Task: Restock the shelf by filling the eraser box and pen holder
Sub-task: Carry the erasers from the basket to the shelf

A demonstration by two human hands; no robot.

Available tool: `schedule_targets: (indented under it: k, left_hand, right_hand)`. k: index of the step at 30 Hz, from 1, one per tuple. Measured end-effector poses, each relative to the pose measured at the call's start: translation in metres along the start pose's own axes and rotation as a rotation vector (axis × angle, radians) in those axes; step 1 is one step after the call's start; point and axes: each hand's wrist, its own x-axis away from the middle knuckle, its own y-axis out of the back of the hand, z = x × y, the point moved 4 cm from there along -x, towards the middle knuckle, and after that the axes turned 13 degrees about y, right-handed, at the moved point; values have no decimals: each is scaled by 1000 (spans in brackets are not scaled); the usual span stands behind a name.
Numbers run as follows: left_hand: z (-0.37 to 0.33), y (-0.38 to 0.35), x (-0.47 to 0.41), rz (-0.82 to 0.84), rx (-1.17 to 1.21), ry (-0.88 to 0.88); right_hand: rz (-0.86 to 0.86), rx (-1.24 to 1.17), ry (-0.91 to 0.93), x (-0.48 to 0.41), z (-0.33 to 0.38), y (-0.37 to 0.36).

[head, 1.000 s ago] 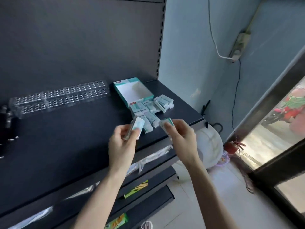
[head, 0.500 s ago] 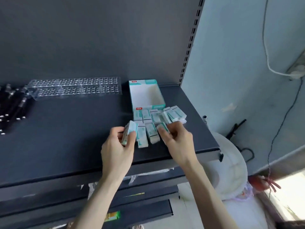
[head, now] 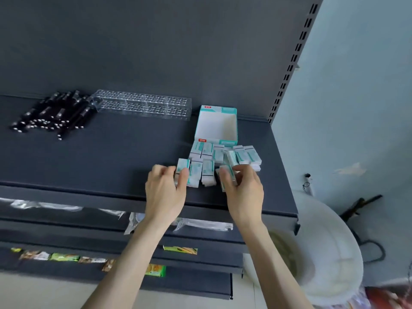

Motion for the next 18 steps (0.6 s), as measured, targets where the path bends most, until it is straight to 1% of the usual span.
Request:
schedule_targets:
  k: [3, 6, 10, 14, 18]
  left_hand:
    - [-6, -1, 2, 41, -12, -30]
    - [-11, 0, 2, 41, 27, -54]
    - [-5, -2, -3, 20, 135, -21]
    - [-2, -3, 0, -44, 195, 7]
    - [-2, -3, 2, -45, 275, 34]
  right_hand:
    - [20, -18, 15, 0, 0, 1]
    - [20, -16, 31, 1, 0, 3]
    - [28, -43, -14, -2, -1, 2]
    - [10, -99, -55, -2, 0, 4]
    - [-9, -188, -88, 0, 1, 6]
